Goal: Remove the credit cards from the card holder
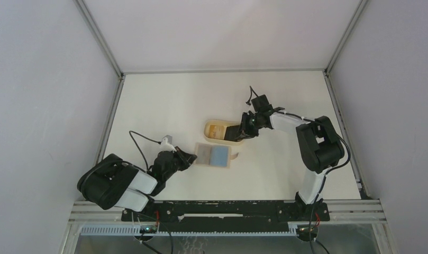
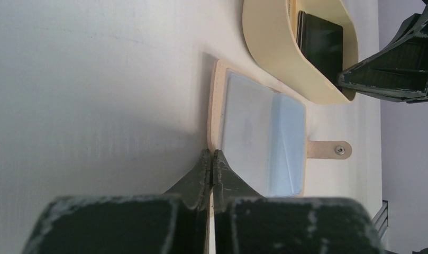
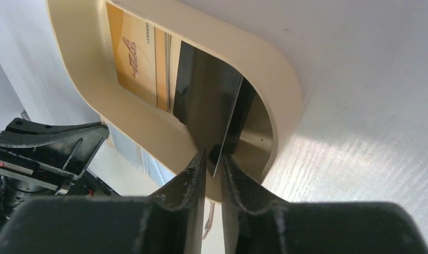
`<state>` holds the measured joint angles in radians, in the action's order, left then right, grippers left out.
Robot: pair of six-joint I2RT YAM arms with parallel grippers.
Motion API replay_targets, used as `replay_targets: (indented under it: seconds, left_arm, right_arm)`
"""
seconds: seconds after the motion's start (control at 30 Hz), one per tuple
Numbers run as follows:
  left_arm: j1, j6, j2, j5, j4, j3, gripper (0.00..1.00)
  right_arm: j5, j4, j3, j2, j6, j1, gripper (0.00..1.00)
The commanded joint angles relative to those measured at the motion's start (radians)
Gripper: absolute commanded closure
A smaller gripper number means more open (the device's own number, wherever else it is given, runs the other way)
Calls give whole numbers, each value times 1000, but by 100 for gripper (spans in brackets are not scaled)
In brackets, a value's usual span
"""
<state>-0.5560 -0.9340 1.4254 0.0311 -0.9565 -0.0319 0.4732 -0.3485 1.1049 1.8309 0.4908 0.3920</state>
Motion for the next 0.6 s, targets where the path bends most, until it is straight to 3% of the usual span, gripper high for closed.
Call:
replay_targets:
  seconds: [0.0,0.2,0.4,0.5,0.57]
  left_arm:
    - [-1,41,-6,11,32,-6,100]
    - [-2,64,-38,19,74,-18,100]
    - [-12,150,-181,73,268,-60,100]
    - [-21,196,-300,104,403,-92,100]
    - [-25,229,-375,116,480,-116,100]
  right_arm:
    - [-65,-33,31,-45,-33,-10,73]
    - [-93,-82,79,-73,-45,-14,65]
    - [-158,-135,138,-165,-51,-10,64]
    - [-202,-140,156,-221,-60,26,56]
    - [-227,-128,157,-244,-62,90,44]
